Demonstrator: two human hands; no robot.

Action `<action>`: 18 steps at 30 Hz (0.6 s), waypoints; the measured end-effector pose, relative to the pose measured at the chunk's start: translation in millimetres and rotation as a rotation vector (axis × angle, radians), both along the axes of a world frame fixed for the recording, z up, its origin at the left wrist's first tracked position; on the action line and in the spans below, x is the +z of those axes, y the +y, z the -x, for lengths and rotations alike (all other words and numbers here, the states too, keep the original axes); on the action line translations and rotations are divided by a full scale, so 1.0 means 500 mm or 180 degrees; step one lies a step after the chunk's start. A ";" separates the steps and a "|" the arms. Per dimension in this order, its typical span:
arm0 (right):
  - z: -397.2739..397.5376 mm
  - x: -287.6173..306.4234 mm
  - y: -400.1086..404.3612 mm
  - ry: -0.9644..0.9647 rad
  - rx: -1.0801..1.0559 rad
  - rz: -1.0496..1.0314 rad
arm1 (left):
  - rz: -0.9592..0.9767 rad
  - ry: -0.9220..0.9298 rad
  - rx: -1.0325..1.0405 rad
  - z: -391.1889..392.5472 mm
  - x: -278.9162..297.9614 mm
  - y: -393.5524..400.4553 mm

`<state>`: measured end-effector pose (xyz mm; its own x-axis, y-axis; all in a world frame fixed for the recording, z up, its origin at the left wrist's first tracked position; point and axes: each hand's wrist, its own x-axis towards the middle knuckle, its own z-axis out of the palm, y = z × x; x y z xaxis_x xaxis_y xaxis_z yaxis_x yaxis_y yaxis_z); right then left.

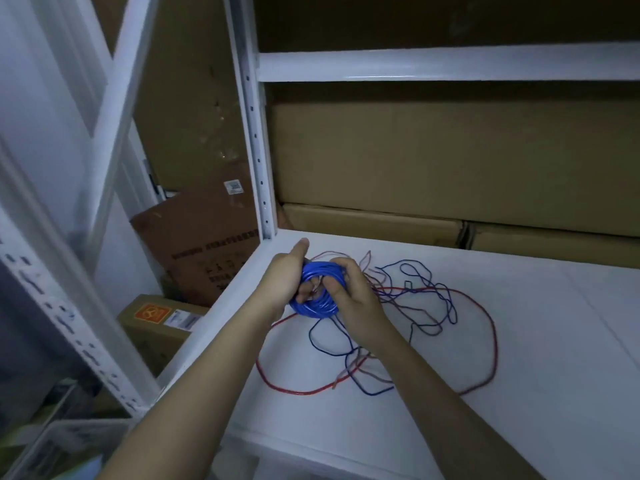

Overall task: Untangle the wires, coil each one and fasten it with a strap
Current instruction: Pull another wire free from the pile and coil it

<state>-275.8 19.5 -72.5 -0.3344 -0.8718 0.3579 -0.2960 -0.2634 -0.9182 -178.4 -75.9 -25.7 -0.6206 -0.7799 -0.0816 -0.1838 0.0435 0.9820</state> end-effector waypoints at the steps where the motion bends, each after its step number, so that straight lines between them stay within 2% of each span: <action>1: -0.002 0.001 0.000 -0.0065 -0.0162 0.0023 | 0.0166 0.0029 0.0188 0.015 -0.004 -0.001; 3: -0.006 0.003 0.001 -0.0167 -0.0416 0.0041 | 0.0325 0.0065 0.0425 0.037 -0.011 -0.003; 5: -0.008 0.006 0.004 -0.0174 -0.0598 0.0000 | 0.0210 0.0036 0.0352 0.044 -0.015 -0.003; 9: -0.001 0.007 0.014 -0.0293 -0.1041 -0.0260 | 0.0130 0.0061 -0.0841 0.018 -0.049 0.007; 11: -0.005 0.005 0.017 -0.0413 -0.1097 -0.0349 | 0.0675 0.0021 -0.1053 0.009 -0.069 0.004; 13: -0.014 0.007 0.018 -0.0784 -0.1087 -0.0337 | 0.1219 0.0066 -0.0892 0.010 -0.074 -0.001; 15: -0.024 0.014 0.021 -0.1160 -0.1111 -0.0264 | 0.1479 0.0097 -0.0742 0.012 -0.072 -0.003; 16: -0.029 0.014 0.024 -0.1079 -0.1175 -0.0249 | 0.1546 0.0072 -0.0683 0.011 -0.072 -0.003; 18: -0.041 0.017 0.032 -0.0441 -0.1341 -0.0291 | 0.1656 0.0053 -0.0628 0.006 -0.079 -0.003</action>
<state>-255.3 35.7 -63.9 -0.7063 -0.6752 0.2128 -0.2328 -0.0623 -0.9705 -181.5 -77.4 -65.0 -0.7569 -0.5835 0.2943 -0.1077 0.5556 0.8245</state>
